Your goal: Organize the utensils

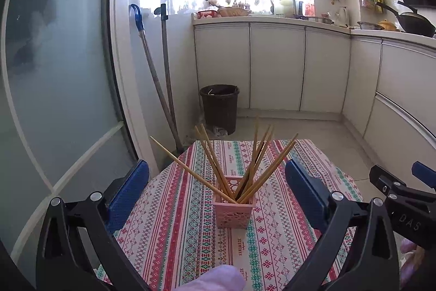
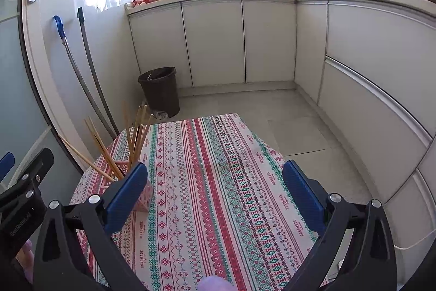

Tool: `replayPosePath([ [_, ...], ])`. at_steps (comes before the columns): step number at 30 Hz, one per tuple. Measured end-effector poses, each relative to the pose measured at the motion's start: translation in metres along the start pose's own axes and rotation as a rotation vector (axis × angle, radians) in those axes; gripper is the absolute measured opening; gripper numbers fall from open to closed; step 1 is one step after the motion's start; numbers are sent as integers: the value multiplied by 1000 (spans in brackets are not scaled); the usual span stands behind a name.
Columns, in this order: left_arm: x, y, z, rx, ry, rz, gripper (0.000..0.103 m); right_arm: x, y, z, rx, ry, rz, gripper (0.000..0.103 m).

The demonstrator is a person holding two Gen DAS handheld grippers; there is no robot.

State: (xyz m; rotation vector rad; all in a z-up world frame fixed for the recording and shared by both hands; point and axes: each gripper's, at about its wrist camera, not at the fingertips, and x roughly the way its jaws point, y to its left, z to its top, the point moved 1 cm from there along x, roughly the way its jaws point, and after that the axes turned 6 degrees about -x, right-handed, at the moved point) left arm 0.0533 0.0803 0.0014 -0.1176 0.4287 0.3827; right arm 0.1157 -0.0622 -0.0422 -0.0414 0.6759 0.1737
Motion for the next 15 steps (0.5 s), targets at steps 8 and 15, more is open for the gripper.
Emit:
replayPosePath([
  [8, 1, -2, -3, 6, 6, -5, 96, 2, -1, -1, 3, 9, 7, 97],
  [15, 1, -2, -3, 7, 7, -6, 96, 3, -1, -1, 7, 13, 8, 97],
])
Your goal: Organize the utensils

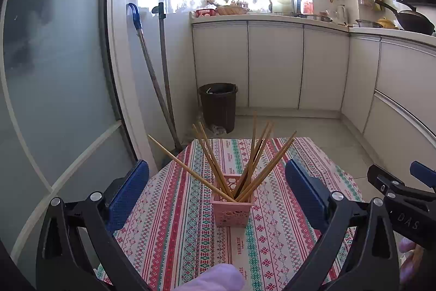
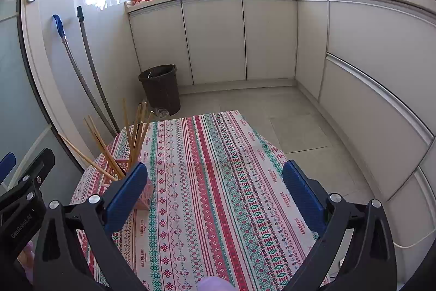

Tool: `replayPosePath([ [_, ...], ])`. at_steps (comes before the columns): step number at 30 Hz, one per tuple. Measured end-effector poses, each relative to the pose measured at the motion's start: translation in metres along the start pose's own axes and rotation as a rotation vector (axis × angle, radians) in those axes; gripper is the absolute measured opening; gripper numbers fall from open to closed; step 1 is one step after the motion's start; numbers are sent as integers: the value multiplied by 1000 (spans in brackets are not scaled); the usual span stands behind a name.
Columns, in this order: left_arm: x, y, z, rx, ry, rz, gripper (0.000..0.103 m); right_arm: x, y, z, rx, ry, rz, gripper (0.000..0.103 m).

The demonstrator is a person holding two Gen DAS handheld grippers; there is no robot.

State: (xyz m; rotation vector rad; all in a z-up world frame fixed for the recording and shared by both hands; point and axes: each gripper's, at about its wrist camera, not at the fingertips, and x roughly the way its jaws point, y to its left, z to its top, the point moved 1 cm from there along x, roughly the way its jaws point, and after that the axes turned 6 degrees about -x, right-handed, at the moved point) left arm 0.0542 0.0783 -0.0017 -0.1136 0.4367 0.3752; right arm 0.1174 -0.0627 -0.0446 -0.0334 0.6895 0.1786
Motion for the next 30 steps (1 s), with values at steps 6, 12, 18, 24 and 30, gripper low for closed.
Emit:
replayPosePath([
  [6, 1, 1, -2, -6, 5, 1, 96, 1, 0, -1, 2, 4, 1, 97],
  [12, 1, 1, -2, -5, 6, 1, 96, 2, 0, -1, 2, 8, 1, 97],
  [18, 2, 1, -2, -2, 7, 3, 96, 3, -1, -2, 4, 15, 1, 97],
  [24, 2, 1, -2, 0, 9, 3, 96, 4, -1, -3, 3, 19, 1, 97],
  [30, 2, 1, -3, 0, 10, 5, 96, 6, -2, -3, 2, 24, 3, 97],
])
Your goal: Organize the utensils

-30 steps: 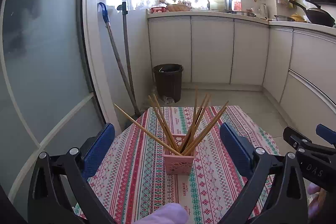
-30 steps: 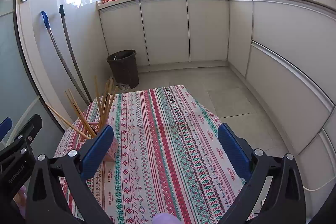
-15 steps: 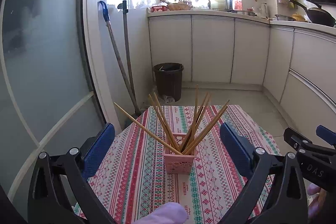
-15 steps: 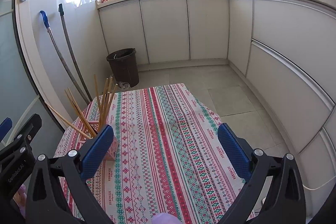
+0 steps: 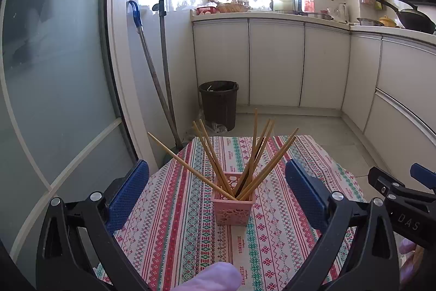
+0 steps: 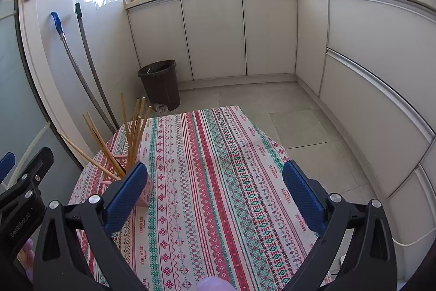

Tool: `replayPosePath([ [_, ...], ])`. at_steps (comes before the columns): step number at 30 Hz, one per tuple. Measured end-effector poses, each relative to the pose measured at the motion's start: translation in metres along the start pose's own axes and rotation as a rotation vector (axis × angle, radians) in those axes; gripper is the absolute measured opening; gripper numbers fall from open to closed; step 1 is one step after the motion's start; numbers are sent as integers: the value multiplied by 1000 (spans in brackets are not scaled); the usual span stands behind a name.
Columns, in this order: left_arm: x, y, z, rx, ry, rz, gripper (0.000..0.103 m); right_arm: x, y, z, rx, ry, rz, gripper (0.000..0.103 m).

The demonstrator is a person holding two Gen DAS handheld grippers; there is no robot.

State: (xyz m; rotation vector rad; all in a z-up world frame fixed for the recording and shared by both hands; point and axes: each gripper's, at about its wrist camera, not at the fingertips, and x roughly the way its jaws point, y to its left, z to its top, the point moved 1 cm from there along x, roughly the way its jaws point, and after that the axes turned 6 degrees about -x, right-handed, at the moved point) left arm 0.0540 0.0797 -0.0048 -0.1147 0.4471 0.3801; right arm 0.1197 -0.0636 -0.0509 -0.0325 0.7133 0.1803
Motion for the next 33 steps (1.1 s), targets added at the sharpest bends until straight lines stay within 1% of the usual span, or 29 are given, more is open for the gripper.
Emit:
replayPosePath([
  [33, 5, 3, -2, 9, 12, 1, 96, 3, 0, -2, 6, 19, 2, 97],
])
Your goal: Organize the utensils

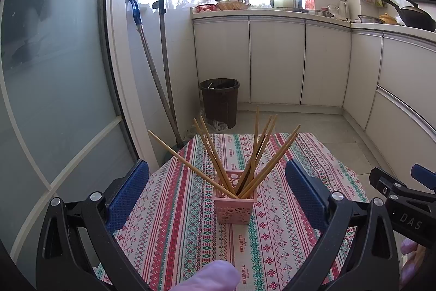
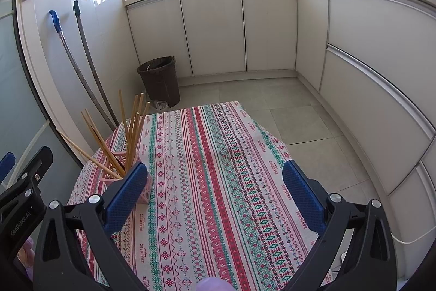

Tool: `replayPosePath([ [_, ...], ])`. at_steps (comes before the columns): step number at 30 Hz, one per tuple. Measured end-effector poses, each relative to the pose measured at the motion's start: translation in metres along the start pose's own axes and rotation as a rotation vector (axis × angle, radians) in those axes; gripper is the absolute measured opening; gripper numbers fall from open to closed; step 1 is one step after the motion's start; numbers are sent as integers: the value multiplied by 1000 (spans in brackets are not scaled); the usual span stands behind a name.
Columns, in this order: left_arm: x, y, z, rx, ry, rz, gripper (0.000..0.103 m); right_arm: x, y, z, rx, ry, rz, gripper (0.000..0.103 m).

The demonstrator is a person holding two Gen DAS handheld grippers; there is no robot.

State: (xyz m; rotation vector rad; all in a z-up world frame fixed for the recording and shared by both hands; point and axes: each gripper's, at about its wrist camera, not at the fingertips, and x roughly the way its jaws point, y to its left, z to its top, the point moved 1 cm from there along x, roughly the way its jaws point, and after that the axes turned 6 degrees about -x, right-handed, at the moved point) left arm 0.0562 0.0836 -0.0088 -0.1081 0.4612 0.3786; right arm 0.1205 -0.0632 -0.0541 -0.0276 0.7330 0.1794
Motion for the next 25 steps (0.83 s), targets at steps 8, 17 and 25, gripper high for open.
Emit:
replayPosePath([
  [8, 0, 1, 0, -12, -9, 3, 96, 2, 1, -3, 1, 4, 0, 97],
  [17, -1, -5, -3, 18, -22, -21, 90, 4, 1, -3, 0, 12, 1, 97],
  [25, 3, 0, 0, -5, 6, -6, 96, 4, -1, -2, 8, 13, 0, 97],
])
